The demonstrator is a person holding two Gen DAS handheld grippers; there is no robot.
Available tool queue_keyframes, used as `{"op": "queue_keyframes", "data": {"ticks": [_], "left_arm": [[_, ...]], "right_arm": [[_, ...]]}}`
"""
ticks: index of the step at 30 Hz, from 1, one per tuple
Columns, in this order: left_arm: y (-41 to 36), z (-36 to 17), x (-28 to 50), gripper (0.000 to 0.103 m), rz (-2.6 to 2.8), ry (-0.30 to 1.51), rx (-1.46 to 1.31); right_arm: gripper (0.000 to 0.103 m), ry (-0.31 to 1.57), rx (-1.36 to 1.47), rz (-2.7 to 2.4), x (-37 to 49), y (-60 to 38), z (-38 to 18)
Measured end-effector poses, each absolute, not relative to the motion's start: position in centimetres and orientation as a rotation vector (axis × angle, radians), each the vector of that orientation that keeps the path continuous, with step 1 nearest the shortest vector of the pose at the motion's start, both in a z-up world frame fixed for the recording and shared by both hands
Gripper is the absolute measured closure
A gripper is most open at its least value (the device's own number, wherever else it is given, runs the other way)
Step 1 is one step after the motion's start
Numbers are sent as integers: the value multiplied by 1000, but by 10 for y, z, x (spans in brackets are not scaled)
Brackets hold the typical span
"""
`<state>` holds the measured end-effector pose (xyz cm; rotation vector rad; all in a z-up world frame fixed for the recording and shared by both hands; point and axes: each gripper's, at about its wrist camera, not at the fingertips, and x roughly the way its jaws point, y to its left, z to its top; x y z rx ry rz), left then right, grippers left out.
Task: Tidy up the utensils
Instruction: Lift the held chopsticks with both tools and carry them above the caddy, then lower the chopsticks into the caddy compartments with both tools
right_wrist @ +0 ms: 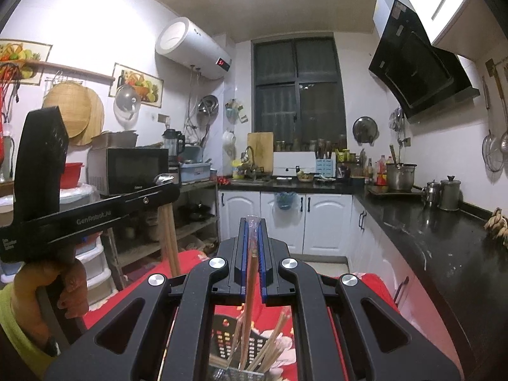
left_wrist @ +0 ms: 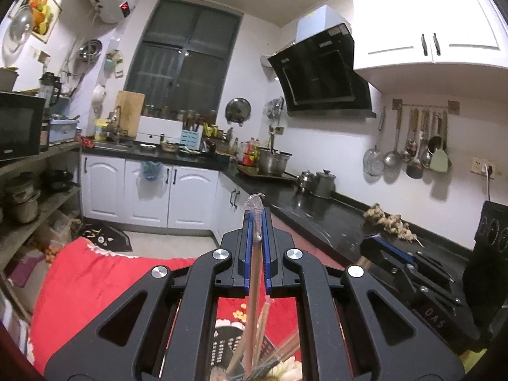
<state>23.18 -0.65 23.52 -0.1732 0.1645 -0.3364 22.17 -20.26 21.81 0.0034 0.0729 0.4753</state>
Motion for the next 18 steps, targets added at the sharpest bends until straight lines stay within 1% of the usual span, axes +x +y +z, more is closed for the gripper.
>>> {"op": "queue_keyframes", "data": {"ticks": [9,18], "left_arm": [[-9,230,246,100,-267,122,-169],[-16,212,264,100,-240,142,-144]], "right_arm": [[97,33,5,466,232,-203,218],[97,40,3,453,242,-198,212]]}}
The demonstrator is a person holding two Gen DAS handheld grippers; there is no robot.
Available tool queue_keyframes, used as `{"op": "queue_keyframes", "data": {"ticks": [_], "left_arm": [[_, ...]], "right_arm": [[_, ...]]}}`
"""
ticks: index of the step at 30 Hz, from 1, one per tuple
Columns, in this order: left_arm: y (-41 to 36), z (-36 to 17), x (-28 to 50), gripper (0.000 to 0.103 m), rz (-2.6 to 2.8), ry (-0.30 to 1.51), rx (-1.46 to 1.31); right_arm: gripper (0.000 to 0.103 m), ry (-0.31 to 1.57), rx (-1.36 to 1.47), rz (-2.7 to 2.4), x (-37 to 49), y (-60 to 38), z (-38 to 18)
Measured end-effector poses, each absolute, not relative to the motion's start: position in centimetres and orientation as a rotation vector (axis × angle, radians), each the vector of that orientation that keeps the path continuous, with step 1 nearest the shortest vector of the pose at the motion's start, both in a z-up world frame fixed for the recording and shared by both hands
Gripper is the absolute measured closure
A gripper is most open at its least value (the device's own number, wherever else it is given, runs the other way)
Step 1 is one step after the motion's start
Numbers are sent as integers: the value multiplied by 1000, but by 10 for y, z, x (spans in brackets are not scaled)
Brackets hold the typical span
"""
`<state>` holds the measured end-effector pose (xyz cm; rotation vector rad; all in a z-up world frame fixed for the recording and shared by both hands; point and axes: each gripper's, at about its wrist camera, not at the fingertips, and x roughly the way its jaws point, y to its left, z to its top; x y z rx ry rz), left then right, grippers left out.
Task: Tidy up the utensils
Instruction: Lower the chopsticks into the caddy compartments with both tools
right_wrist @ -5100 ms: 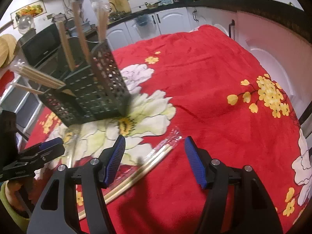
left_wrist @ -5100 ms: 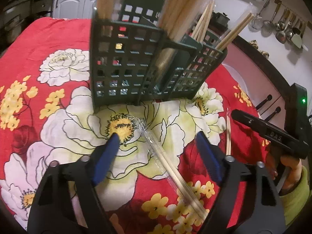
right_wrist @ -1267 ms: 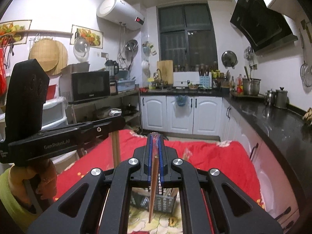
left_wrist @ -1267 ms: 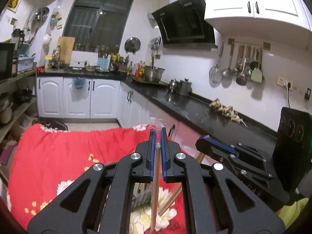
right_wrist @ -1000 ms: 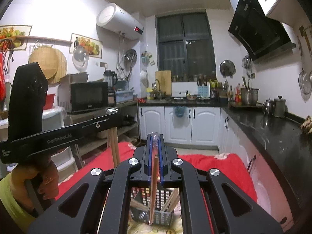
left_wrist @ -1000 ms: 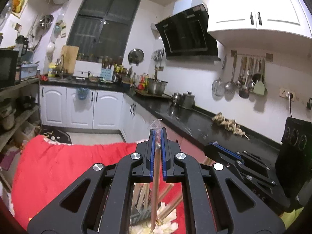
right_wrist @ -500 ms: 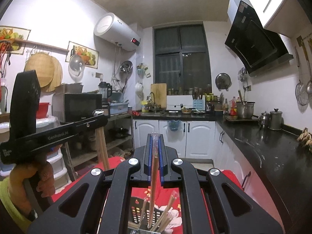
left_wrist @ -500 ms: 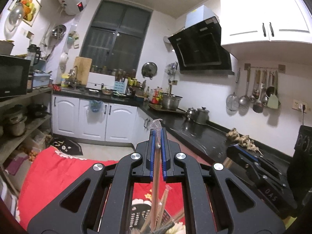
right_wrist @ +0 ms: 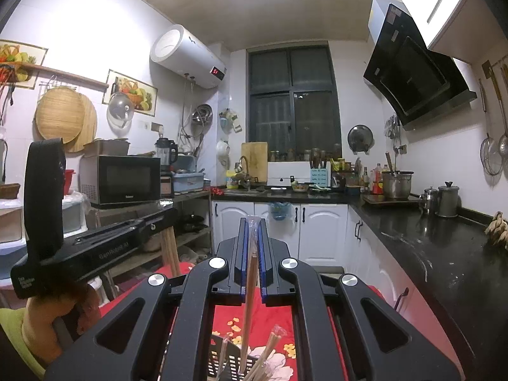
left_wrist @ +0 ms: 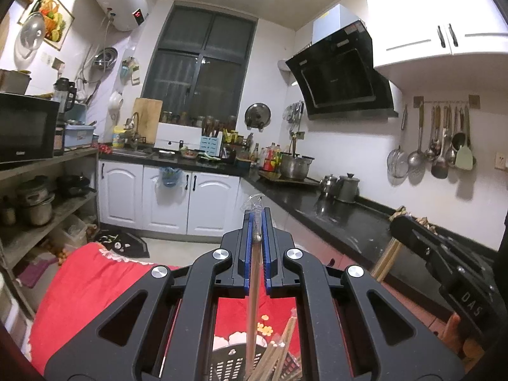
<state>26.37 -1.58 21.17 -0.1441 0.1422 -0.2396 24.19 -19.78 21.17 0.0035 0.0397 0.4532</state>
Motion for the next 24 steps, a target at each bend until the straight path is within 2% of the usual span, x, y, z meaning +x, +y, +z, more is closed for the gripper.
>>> {"op": "queue_keyframes", "data": {"ticks": [24], "left_arm": [[-24,160,278,100,-251,219,-124]], "right_arm": [[97,147,6,458,265,-179,165]]}}
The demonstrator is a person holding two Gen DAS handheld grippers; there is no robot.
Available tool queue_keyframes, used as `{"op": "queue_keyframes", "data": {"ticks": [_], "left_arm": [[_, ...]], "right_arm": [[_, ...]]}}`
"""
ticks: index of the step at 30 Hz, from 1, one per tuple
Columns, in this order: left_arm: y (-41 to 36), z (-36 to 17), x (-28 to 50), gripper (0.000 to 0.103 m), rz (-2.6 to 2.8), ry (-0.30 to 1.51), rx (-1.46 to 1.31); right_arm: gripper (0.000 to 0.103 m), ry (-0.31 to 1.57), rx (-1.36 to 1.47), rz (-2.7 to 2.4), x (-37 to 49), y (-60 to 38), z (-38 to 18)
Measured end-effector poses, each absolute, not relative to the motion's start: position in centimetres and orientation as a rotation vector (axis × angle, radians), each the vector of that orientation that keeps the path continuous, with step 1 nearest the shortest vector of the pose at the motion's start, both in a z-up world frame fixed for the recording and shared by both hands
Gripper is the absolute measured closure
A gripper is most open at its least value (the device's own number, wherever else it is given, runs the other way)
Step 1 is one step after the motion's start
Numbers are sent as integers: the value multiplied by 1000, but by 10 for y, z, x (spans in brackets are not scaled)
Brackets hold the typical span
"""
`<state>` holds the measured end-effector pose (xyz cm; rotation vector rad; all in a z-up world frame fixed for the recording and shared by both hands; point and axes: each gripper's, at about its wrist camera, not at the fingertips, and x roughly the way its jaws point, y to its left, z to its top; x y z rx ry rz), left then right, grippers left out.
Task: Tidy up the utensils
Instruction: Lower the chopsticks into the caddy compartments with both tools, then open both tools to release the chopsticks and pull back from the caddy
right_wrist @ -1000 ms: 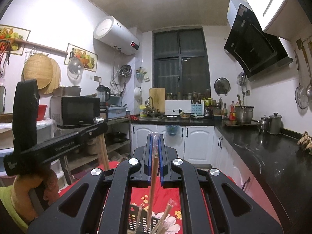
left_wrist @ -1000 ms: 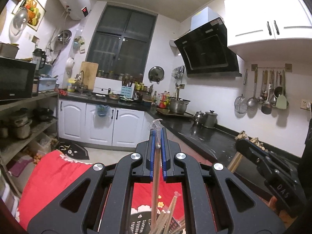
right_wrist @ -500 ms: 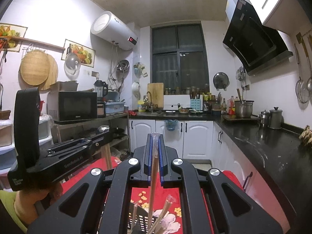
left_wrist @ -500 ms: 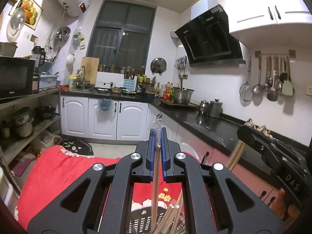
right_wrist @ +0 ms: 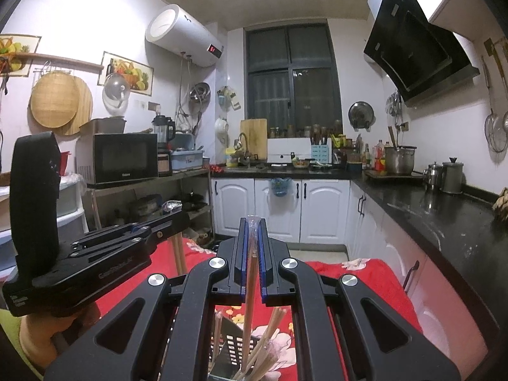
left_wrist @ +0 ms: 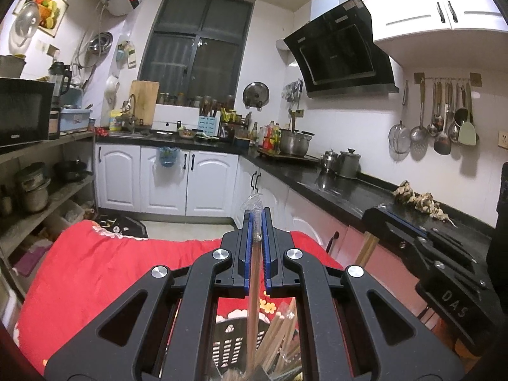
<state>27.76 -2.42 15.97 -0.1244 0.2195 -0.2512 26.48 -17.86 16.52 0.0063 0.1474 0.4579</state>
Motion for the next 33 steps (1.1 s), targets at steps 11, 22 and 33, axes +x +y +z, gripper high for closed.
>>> {"op": "queue_keyframes", "data": {"ticks": [11,22,33], "left_arm": [[-25,134,282,100,-258,275,-130],[-20,126,286,82,-270,352,-133],[-7,135,269,50,-275,362,-162]], "right_arm": [[97,213,-8,464,272,-169,141],[91,271,0,449,277,-171,130],[72,265,22,426,262,-190,137]]}}
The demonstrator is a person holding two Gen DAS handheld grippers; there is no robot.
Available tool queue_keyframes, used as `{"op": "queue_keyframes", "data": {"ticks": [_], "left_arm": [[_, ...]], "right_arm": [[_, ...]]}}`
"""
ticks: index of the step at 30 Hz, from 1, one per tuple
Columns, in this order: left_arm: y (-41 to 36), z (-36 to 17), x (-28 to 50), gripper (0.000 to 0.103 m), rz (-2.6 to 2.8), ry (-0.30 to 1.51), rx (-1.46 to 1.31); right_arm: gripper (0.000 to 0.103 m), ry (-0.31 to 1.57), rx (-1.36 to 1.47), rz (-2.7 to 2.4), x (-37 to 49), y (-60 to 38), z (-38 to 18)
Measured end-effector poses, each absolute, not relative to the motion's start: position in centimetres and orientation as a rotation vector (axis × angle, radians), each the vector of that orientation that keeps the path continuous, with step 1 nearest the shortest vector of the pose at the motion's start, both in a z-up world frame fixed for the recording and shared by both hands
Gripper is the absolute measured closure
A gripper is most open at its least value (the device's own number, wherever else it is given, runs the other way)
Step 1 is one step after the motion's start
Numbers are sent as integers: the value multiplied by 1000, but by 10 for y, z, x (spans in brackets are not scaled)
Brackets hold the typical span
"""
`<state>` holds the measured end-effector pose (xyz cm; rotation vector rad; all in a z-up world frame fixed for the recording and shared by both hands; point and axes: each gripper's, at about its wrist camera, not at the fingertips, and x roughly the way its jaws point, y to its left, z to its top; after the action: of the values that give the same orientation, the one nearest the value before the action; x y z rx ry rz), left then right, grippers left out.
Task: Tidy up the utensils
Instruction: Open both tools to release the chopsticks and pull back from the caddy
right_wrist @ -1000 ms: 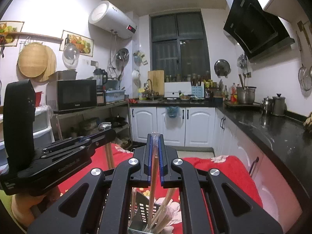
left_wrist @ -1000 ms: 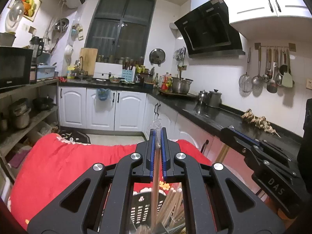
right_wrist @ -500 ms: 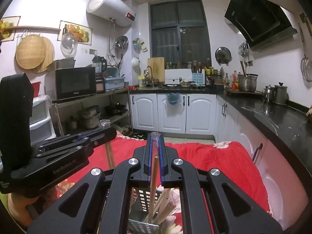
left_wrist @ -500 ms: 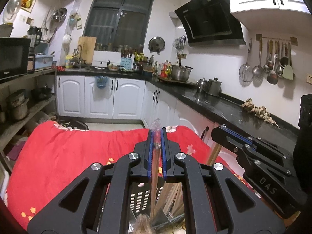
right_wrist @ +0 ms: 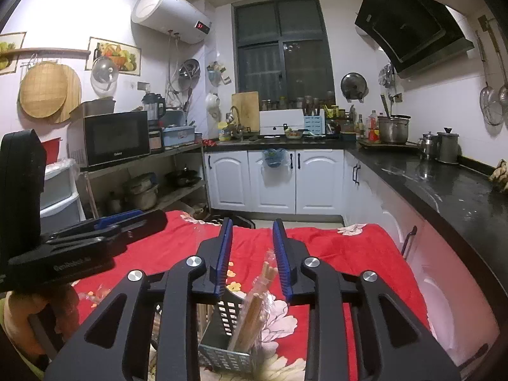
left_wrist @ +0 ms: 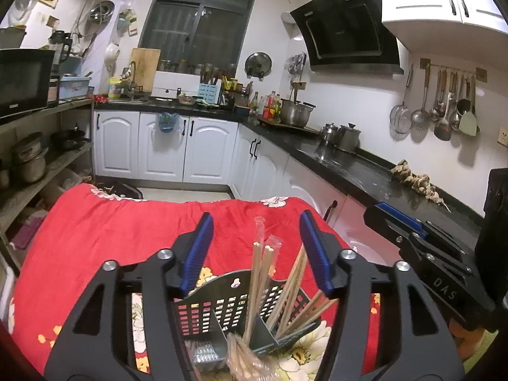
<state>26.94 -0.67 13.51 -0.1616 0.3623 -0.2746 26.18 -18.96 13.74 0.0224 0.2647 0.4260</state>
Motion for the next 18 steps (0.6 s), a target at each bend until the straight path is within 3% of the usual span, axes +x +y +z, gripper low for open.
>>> {"op": "queue_keyframes", "data": {"ticks": [11,18], "left_arm": [[4,139,238,11,-275,384,-190],[11,123,212,11,-248,433,-180]], "right_arm": [[42,252,39,433,224,-205,139],[23,279,35,443,201,-209,124]]}}
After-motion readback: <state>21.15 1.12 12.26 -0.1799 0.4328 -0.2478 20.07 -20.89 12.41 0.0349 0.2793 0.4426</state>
